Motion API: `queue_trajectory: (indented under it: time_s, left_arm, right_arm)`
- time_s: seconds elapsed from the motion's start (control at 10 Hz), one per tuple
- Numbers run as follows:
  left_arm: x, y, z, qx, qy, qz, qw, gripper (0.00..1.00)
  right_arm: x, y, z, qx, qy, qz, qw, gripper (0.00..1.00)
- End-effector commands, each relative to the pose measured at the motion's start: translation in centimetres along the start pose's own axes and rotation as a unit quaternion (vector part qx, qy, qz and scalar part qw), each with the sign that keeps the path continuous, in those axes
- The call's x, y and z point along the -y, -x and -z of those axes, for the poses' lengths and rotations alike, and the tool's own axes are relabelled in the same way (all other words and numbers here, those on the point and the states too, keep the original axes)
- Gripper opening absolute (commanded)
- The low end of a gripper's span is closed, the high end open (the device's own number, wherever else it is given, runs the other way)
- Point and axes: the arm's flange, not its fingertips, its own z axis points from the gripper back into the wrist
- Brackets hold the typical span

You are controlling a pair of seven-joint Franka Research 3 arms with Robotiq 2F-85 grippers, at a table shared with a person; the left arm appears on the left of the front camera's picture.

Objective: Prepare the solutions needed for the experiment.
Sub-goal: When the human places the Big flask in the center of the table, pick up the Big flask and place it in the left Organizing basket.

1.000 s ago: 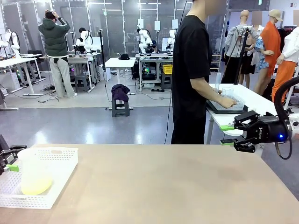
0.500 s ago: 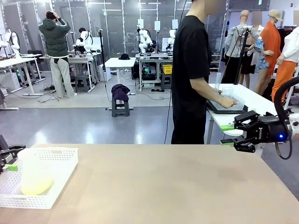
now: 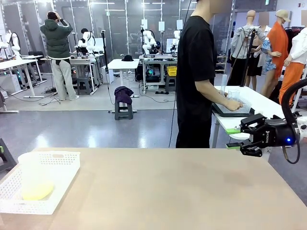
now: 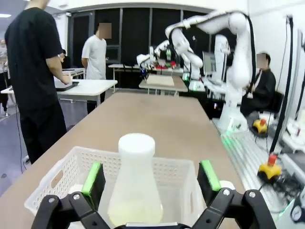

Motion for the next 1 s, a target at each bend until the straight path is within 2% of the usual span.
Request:
queue_trajectory:
  time_s: [0.0,0.1,0.2,0.3,0.4,0.5,0.6,0.7,0.8,0.9]
  left_arm:
    - [-0.2,-1.4,1.5,0.060,-0.035,-0.102,0.992,1.00]
    - [0.1,-2.1,1.8,0.090,-0.043,-0.195,0.976,1.00]
    - [0.1,-2.5,2.4,0.099,-0.063,-0.307,0.944,1.00]
    - [0.3,-2.7,2.9,0.057,-0.064,-0.366,0.927,1.00]
    - [0.6,-3.1,3.7,0.039,-0.065,-0.447,0.891,1.00]
    - [0.9,-3.6,4.2,0.035,-0.040,-0.503,0.862,1.00]
    - [1.5,-4.1,4.6,-0.020,-0.019,-0.539,0.842,1.00]
    - [1.6,-4.2,4.5,-0.040,-0.003,-0.552,0.833,1.00]
    - [1.5,-4.2,4.5,-0.033,0.026,-0.572,0.819,1.00]
    - [1.8,-3.9,4.0,-0.030,0.032,-0.602,0.798,1.00]
  right_arm:
    - [-0.1,0.1,0.0,-0.002,-0.003,-0.001,1.000,0.52]
    - [-0.1,0.1,0.0,-0.002,-0.003,-0.001,1.000,0.52]
    - [-0.1,0.1,0.0,-0.002,-0.003,-0.001,1.000,0.52]
    - [-0.1,0.1,0.0,-0.002,-0.003,-0.001,1.000,0.52]
    - [-0.1,0.1,0.0,-0.002,-0.003,-0.001,1.000,0.52]
    - [-0.1,0.1,0.0,-0.002,-0.003,-0.001,1.000,0.52]
    - [-0.1,0.1,0.0,-0.002,-0.003,-0.001,1.000,0.52]
    - [-0.1,0.1,0.0,-0.002,-0.003,-0.001,1.000,0.52]
    - [-0.1,0.1,0.0,-0.002,-0.003,-0.001,1.000,0.52]
    - [-0.1,0.1,0.0,-0.002,-0.003,-0.001,1.000,0.52]
